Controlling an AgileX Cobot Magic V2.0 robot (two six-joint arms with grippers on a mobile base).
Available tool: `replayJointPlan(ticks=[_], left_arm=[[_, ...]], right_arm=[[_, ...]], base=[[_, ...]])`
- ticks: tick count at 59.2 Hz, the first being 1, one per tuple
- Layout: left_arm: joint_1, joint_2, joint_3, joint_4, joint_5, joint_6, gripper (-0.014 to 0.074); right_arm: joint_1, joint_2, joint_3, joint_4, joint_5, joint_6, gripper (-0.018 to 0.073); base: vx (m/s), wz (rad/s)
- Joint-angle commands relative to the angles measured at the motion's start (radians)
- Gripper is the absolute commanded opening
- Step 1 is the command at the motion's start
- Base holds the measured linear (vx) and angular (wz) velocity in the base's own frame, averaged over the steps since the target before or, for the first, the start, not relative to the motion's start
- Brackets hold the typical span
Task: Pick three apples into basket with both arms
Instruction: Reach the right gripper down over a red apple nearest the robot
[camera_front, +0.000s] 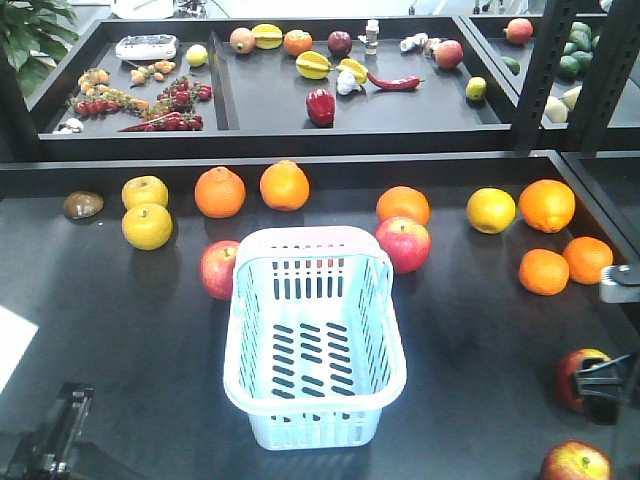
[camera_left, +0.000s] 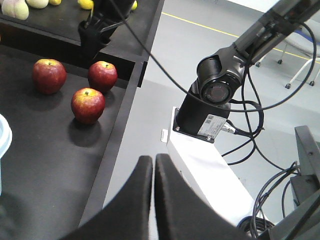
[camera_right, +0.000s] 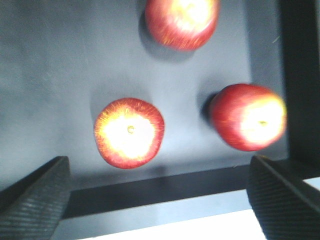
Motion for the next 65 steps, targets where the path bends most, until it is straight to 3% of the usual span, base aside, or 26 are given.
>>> replayJointPlan(ticks=[1,11,19,65], left_arm=[[0.0,-0.006,-0.024,0.018,-0.154,-0.001,-0.0006],[0.0,-0.006,-0.024,0.018,-0.154,-0.001,-0.0006],[0.0,-0.006,-0.024,0.018,-0.154,-0.001,-0.0006],[0.0,-0.006,-0.024,0.018,-0.154,-0.001,-0.0006]], right_arm=[[-0.04,0.063,-0.032,0.006,-0.017,-0.021,0.0662],[-0.092,0.167,-0.032,0.152,-0.069,-0.152,0.0652],[-0.094,0.207,-0.032,0.195,-0.12,-0.17,0.065],[-0.094,0.488,-0.03,0.168,-0.183,-0.177,0.0626]], base=[[0.0,0.0],[0.0,0.0],[0.0,0.0],[0.0,0.0]])
